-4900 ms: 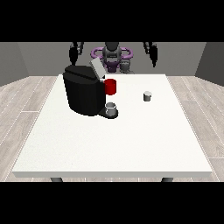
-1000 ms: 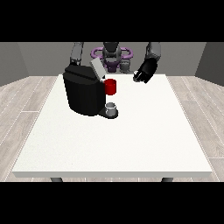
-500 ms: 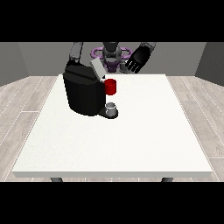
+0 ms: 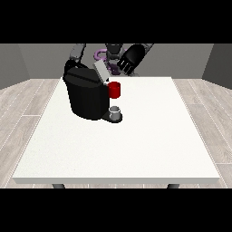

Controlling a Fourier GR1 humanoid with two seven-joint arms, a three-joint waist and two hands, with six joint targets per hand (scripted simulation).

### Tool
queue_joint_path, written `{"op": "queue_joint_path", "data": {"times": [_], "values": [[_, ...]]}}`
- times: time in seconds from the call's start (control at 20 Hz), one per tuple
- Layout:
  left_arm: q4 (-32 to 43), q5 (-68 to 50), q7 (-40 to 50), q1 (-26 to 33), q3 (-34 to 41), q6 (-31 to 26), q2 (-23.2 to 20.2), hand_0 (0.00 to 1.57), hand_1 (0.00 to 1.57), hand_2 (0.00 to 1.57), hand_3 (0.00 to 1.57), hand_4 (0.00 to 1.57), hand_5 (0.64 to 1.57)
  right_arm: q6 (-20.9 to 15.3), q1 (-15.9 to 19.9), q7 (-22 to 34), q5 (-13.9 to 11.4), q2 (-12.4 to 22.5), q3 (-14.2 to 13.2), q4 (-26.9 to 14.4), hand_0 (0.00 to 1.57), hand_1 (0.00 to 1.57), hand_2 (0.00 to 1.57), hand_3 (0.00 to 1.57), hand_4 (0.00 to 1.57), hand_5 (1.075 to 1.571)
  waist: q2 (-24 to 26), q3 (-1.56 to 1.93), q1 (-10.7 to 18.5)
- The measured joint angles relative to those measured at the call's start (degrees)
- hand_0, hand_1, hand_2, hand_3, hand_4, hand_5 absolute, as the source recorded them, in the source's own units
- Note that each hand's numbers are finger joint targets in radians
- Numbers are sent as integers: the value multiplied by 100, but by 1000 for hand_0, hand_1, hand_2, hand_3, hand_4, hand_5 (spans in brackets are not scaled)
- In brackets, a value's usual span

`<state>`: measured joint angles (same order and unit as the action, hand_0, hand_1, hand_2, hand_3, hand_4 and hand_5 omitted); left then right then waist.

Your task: Insert the coffee pod into the coffee machine and close the lid

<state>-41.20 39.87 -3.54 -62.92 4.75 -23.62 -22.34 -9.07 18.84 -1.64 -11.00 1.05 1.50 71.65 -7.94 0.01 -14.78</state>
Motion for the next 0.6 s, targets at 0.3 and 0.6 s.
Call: {"op": "queue_joint_path", "data": {"times": [0.3, 0.6], "values": [[157, 22, 79, -440, 145, -40, -213, 1290, 1290, 1319, 1261, 478, 1571, -6, 272, 96, -36, 82, -39, 198, 0, 0, 0, 0, 269, 1571, -349, 0, -207], [227, 75, 52, -626, 142, -49, -230, 1188, 1188, 1258, 1219, 461, 1571, -39, 551, 235, 84, 179, -283, 243, 0, 0, 0, 0, 0, 1571, -580, 0, -218]]}}
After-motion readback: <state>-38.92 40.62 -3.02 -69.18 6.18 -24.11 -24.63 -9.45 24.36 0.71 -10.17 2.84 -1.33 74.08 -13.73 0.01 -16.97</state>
